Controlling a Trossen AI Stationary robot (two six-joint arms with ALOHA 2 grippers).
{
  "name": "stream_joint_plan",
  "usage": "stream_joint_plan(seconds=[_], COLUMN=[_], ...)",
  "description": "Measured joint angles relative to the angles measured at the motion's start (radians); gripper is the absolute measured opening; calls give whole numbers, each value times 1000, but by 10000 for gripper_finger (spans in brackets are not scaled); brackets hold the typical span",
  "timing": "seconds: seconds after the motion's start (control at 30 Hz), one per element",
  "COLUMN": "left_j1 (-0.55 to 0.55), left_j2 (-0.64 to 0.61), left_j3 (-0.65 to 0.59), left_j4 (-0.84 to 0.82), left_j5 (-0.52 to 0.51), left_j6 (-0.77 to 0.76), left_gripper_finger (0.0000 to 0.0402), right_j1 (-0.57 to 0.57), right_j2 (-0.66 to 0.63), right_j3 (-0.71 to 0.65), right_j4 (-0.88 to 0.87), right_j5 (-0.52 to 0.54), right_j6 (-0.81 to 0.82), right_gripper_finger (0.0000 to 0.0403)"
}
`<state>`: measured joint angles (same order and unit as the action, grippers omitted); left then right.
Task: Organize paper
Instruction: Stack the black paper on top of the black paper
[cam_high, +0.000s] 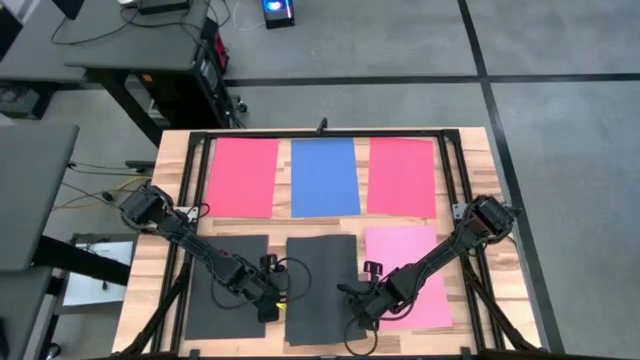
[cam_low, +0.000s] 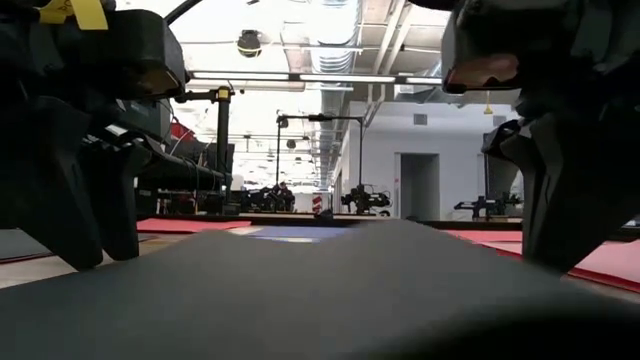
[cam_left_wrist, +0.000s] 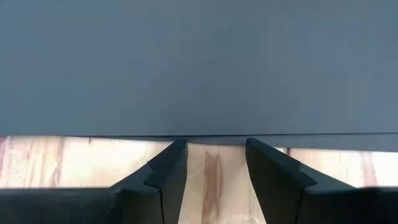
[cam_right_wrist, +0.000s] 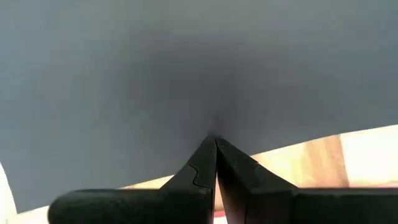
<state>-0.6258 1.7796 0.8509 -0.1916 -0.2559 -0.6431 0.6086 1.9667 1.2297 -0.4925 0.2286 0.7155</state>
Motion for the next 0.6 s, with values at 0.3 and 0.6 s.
stream_joint_plan(seconds=[0.3,0.6], left_j1=[-1,-1], left_j2=[-39,-83], left_j3=[-2,-6], left_j4=[-80,-102], left_j5=[17,19], left_j6=[-13,-13], left_gripper_finger=[148,148], right_j1=[0,6], right_j2=[0,0], right_j3=[26,27], right_j4=[-31,-62], right_j5=[1,8], right_j6=[-7,6], right_gripper_finger=[0,0])
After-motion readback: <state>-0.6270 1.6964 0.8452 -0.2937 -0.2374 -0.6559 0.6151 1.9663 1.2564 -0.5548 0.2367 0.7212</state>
